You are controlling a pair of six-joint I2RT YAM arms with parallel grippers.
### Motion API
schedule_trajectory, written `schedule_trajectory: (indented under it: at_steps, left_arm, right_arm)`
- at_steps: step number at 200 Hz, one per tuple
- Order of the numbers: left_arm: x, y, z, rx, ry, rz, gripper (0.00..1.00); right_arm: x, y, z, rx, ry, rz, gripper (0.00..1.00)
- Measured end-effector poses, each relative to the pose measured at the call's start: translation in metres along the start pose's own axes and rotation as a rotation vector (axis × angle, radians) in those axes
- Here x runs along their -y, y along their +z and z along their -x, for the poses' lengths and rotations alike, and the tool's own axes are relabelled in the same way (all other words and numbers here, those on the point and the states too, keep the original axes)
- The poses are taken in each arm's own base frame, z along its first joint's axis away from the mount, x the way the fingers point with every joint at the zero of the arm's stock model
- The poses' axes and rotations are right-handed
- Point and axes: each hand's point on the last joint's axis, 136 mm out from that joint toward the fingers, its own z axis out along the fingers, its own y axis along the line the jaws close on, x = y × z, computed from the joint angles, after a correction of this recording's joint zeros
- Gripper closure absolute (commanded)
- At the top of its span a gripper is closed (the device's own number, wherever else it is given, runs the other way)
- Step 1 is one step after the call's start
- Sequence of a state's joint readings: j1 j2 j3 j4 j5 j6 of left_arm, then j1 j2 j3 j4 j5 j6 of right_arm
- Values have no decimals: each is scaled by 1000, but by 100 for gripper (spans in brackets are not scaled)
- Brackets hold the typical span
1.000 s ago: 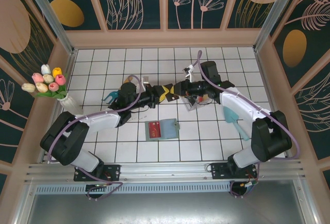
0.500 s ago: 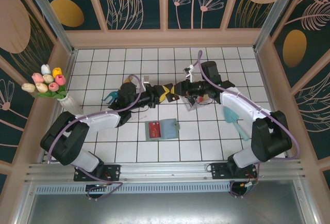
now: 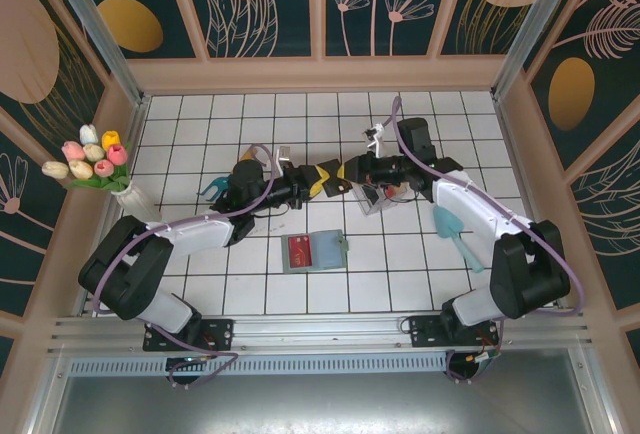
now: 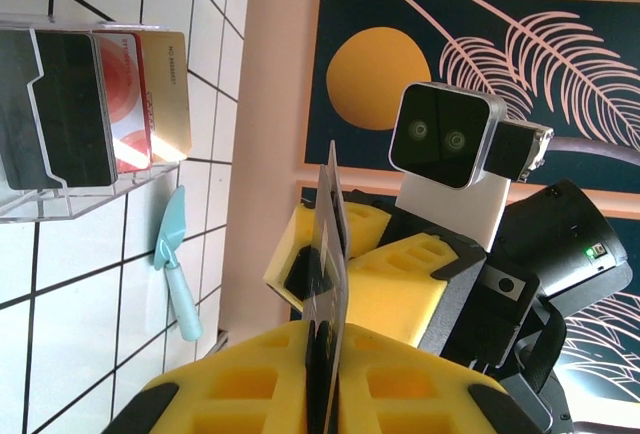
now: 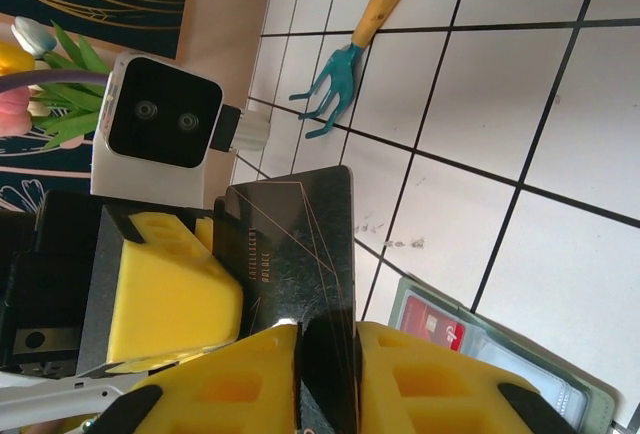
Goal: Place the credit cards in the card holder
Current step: Pick up several credit cards from the storage box, then place the credit card in the storage box.
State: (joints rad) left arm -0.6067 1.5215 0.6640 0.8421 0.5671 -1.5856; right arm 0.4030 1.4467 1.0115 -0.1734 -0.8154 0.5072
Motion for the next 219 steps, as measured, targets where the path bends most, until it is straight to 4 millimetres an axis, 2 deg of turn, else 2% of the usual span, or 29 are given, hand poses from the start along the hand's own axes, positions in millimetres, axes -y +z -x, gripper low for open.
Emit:
schedule_trajectory:
  at_steps: [32,65,90,132,152,171,219]
  left_arm:
    - [0,0,0,-1,0,0,86]
    - [0,0,0,-1,0,1,87]
    - [-1,0,0,-1,8,4,91]
    - [-18,-1,4,25,23,76,95]
    - [-29,-8,10,77,56,148,95]
    - [-33,-17,14,122,94,202,95]
    - [-46,-28,18,157,141,288,94]
  right_arm:
    - [2,-7,7,38,-6,-24,88]
    - [5,-13,13,67,-6,-37,88]
    - [8,-17,16,86,-3,-54,89]
    - [17,-36,25,171,-11,-119,90]
    - [35,-45,28,224,-47,-230,90]
    - [62,-48,29,248,-103,-397,91]
    - [117,-29,11,128,-274,-710,93]
